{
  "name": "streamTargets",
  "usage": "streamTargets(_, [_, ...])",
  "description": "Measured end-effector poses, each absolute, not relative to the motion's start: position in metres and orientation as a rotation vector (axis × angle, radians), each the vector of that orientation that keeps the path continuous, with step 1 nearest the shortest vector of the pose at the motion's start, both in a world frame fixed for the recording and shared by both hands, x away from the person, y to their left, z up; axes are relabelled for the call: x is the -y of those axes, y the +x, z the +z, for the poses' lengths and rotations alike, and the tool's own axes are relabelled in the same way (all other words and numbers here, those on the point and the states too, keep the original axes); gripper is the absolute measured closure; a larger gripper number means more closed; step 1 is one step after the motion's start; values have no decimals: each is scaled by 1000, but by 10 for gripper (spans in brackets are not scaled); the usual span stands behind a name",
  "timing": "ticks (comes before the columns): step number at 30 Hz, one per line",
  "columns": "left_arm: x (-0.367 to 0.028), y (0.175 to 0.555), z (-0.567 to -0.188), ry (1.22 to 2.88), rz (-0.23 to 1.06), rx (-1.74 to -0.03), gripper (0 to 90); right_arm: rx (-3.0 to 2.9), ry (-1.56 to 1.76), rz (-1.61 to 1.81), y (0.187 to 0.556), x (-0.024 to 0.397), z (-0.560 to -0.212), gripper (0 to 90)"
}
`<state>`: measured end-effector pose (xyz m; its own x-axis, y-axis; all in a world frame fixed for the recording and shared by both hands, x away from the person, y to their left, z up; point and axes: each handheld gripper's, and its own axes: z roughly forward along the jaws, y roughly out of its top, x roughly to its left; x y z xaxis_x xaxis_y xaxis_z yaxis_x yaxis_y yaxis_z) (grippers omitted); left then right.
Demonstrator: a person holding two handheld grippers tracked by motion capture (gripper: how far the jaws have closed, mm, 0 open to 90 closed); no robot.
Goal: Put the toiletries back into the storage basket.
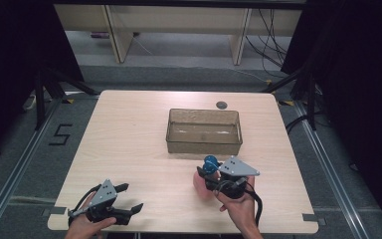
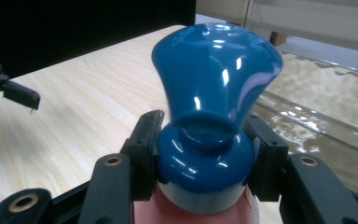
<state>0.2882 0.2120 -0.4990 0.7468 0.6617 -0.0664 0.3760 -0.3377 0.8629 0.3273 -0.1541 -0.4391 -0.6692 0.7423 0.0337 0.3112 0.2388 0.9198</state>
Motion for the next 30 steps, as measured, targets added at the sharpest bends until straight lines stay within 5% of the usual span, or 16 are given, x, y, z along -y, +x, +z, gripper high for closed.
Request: streamTargets(30, [-212, 289, -499, 1954, 365, -795, 147, -2044, 968, 1413, 371, 184, -389, 536])
